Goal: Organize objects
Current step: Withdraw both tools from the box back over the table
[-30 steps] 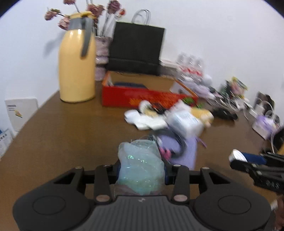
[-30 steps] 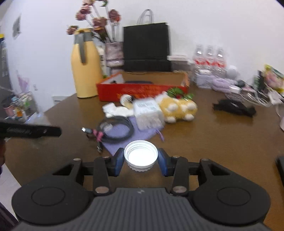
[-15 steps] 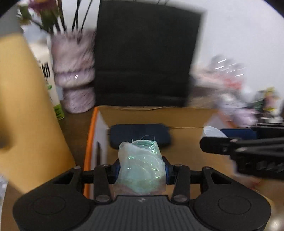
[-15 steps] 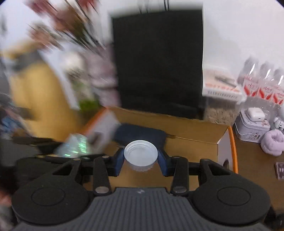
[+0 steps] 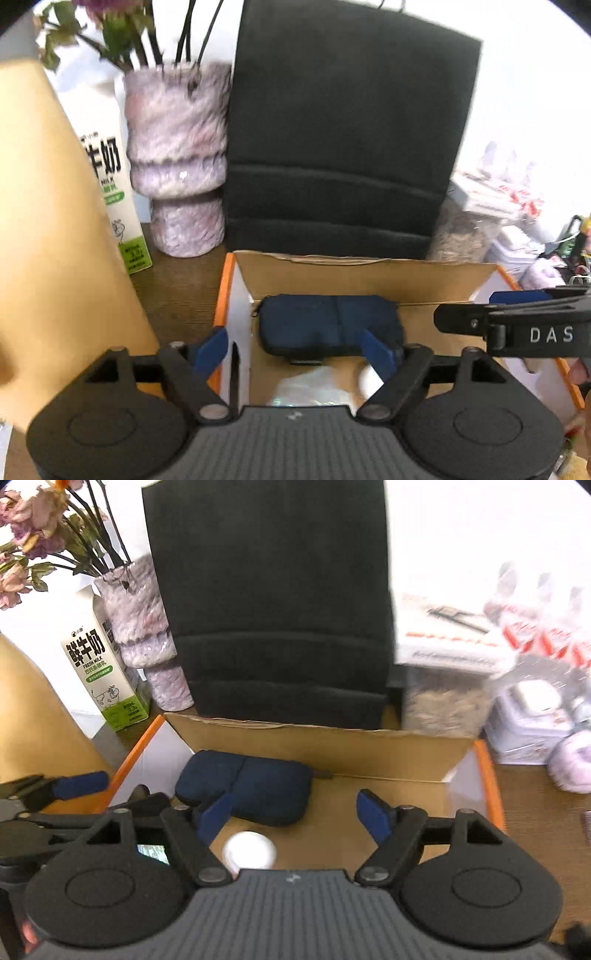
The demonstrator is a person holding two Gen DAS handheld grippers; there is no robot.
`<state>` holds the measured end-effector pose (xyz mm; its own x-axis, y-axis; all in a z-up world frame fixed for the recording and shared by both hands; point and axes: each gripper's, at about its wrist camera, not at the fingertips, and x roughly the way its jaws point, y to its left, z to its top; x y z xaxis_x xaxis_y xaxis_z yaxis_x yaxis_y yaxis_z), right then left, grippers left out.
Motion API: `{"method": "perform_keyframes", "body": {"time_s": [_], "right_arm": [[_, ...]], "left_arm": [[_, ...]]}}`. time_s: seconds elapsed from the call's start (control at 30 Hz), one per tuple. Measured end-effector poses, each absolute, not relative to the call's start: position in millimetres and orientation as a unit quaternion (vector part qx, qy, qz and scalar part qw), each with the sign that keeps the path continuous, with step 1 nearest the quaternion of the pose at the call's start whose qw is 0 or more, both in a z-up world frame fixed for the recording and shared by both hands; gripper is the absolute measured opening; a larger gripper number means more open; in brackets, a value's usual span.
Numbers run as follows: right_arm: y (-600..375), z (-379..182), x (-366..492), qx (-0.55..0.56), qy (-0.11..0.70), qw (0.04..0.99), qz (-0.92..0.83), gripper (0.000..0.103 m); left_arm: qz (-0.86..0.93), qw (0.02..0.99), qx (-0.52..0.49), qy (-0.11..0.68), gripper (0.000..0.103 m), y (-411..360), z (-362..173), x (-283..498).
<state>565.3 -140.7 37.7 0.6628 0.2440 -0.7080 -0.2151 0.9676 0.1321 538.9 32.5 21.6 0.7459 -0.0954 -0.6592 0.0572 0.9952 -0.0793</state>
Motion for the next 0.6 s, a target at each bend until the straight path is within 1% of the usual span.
{"method": "perform_keyframes", "body": {"time_s": [0.07, 0.17, 0.2, 0.23, 0.4, 0.5, 0.53, 0.6], "right_arm": [[-146.3, 49.9, 549.0, -0.001, 0.381, 0.917, 0.120, 0.082], [-163.0, 67.1, 504.2, -0.018, 0.359, 0.925, 0.120, 0.091], [-169.4, 71.0, 484.8, -0.021, 0.349, 0.928, 0.127, 0.098], [-177.5, 73.5, 457.2, -0.026, 0.336, 0.931, 0.139, 0.103], [-207.0, 64.7, 318.5, -0.084, 0.282, 0.943, 0.155, 0.103], [-226.6, 51.9, 227.0, -0.093, 0.265, 0.947, 0.158, 0.103], [-235.1, 47.0, 196.6, -0.083, 0.264, 0.947, 0.162, 0.103], [-252.4, 36.1, 150.2, -0.052, 0.276, 0.945, 0.169, 0.103]], "left_arm": [[-0.047, 0.934, -0.028, 0.354, 0.080, 28.8, 31.1, 518.1], [-0.054, 0.938, -0.027, 0.342, 0.083, 26.4, 49.4, 469.1], [-0.063, 0.940, -0.025, 0.335, 0.087, 26.9, 54.9, 449.2], [-0.078, 0.943, -0.019, 0.324, 0.089, 26.1, 59.4, 426.9], [-0.140, 0.949, 0.039, 0.278, 0.091, 20.6, 56.6, 285.9], [-0.132, 0.964, 0.059, 0.222, 0.093, 21.5, 38.9, 202.5], [-0.122, 0.967, 0.056, 0.217, 0.095, 25.3, 30.2, 177.5], [-0.108, 0.963, 0.042, 0.242, 0.096, 34.8, 14.3, 141.2]]}}
